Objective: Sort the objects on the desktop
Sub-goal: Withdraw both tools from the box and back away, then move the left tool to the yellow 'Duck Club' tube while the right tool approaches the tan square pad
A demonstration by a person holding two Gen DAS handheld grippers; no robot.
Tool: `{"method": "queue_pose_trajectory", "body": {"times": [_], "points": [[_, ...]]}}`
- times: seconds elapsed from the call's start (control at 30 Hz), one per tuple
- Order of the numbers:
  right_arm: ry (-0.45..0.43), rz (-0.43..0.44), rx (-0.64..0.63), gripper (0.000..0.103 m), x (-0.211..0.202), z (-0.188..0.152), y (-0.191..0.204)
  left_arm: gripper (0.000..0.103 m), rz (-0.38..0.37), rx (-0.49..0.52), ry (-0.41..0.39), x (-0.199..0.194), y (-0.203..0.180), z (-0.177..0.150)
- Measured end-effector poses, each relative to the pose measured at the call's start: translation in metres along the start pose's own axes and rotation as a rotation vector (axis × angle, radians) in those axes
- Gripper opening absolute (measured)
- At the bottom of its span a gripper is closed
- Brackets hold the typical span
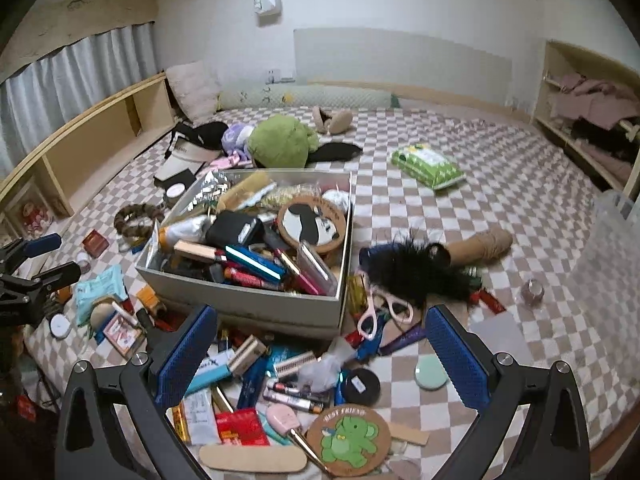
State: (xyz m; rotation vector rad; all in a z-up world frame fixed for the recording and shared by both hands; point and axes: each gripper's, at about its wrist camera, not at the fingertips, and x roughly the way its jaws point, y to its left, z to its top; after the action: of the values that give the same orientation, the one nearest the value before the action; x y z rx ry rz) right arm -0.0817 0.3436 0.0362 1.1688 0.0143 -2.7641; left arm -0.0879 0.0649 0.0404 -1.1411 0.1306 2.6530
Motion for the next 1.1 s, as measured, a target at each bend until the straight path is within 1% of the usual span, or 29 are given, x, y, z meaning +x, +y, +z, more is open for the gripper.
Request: {"method": "queue_pose_trajectory", "body": {"times": [0.1,0.17,0.37,0.5,0.63,0.73,0.87,0.97,1.1], "points": [[0.021,-0.013,-0.013,0.103,0.003,-0.007,-0.006,0.103,-0.046,-0.002,0.035,0.006,0.001,-0.007],[0.039,-0.024,-0.018,0.103,0.006,-0.012,-0.011,0.103,-0.057,0.006,0.053,0.009,0.0,-0.012],[0.095,-0.045,-0.023,0.103,0.013,-0.026,-0.026,0.103,-0.047,0.072,0.125,0.023,-0.008,-0.03],[0.132,-0.032,-0.016,0.103,0.019,-0.034,-0.032,0.103,-0.045,0.127,0.165,0.031,-0.015,-0.041],[0.165,-0.018,0.001,0.103,0.024,-0.042,-0.038,0.103,-0.069,0.22,0.192,0.038,-0.027,-0.052],[0.188,-0.018,0.018,0.103,0.027,-0.045,-0.043,0.103,-0.107,0.319,0.208,0.041,-0.039,-0.062],[0.223,-0.013,0.042,0.103,0.032,-0.05,-0.05,0.103,-0.207,0.406,0.285,0.052,-0.053,-0.079],[0.261,-0.008,0.053,0.103,0.039,-0.055,-0.054,0.103,-0.263,0.431,0.335,0.061,-0.061,-0.088],[0.301,-0.008,0.043,0.103,0.046,-0.061,-0.056,0.103,-0.308,0.475,0.367,0.071,-0.07,-0.101]]}}
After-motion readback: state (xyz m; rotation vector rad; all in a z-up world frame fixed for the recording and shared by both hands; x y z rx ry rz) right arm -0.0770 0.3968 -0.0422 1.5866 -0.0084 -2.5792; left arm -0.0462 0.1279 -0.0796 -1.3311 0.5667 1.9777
